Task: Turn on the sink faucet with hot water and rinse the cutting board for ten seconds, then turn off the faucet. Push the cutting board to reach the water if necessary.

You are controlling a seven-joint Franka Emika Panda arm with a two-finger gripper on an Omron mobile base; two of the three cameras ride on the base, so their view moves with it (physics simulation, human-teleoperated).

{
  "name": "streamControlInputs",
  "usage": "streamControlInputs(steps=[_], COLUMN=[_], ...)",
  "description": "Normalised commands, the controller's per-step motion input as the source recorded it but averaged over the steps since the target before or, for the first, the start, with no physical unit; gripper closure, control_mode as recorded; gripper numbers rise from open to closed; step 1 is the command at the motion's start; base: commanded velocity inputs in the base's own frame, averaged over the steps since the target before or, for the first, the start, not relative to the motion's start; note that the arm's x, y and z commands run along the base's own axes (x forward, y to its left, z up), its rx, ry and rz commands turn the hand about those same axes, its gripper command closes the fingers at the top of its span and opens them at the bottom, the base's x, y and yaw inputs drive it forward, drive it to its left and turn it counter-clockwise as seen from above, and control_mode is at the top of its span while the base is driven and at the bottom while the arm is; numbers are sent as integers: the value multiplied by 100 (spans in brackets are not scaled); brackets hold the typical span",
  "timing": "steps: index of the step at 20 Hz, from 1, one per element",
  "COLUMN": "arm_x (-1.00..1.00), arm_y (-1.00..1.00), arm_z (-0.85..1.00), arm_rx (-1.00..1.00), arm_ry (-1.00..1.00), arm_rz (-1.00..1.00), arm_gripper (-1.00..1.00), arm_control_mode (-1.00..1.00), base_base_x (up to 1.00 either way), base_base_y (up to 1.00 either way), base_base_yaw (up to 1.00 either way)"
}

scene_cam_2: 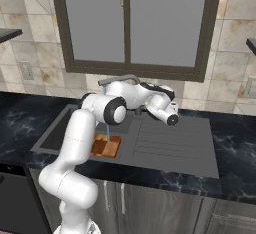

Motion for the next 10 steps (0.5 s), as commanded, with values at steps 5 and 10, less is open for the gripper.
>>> streamControlInputs(steps=[5,10], arm_x=[12,13], arm_y=[32,35], arm_z=[0,0], arm_rx=[0,0], arm_ry=[0,0], arm_rz=[4,3], arm_gripper=[-100,-100], arm_control_mode=[-100,-100], base_base_x=[0,0], base_base_y=[0,0], base_base_yaw=[0,0])
